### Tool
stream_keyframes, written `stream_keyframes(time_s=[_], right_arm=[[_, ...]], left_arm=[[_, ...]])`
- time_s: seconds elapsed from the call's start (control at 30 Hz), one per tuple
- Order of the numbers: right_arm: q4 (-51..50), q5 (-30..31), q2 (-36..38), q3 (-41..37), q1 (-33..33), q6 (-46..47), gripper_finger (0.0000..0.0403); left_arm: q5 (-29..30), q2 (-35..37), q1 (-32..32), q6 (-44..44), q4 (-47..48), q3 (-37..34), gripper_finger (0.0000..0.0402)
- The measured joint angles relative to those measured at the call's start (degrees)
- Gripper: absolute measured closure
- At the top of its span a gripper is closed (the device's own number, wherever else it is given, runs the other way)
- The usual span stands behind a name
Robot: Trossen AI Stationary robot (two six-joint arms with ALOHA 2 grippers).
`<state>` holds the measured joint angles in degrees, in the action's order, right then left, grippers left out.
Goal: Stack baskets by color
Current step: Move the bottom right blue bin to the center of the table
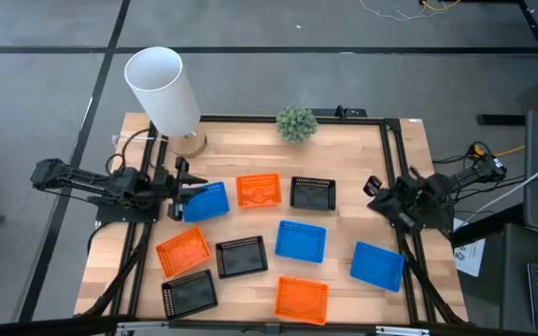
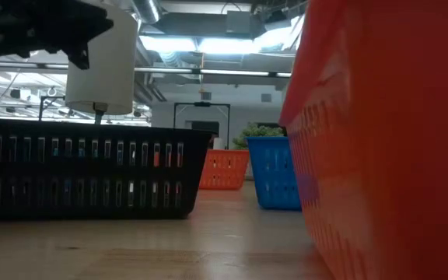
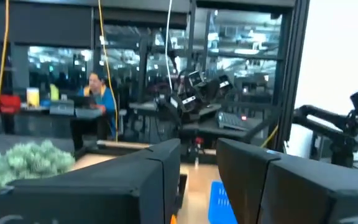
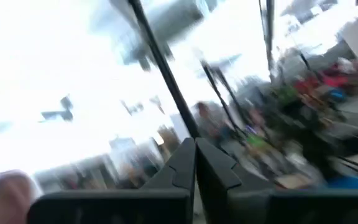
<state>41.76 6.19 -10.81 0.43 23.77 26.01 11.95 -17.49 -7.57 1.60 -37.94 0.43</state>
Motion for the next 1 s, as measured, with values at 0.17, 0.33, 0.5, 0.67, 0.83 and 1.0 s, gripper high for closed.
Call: stream_keyframes(time_s=[0.17,0.33,0.5,0.67,0.83,1.0], right_arm=[[-1.06,-2.4,-1.67,-0.02,0.93,-3.8,0.0389],[-1.7,-5.23,-7.65,4.82,2.44,-4.12,0.0389],[-12.48,-13.07,-17.99,21.75,5.06,-10.36,0.0389],[-34.5,-10.12,-32.73,41.16,9.59,-9.79,0.0389],[-67.57,1.23,-46.4,58.6,11.04,-1.69,0.0389],[-90.37,4.53,-56.87,68.99,11.04,7.24,0.0389]], left_arm=[[-0.43,-0.03,0.0,10.04,-1.39,0.0,0.0304],[-4.25,-0.08,0.0,14.01,-0.54,0.0,0.0304],[-4.9,-0.6,0.0,12.12,0.24,0.0,0.0304],[-4.63,-0.62,-0.02,6.04,0.22,0.0,0.0304],[-4.57,-0.62,0.0,2.45,0.2,0.0,0.0304],[-4.57,-0.62,-0.02,2.44,0.2,0.0,0.0304]])
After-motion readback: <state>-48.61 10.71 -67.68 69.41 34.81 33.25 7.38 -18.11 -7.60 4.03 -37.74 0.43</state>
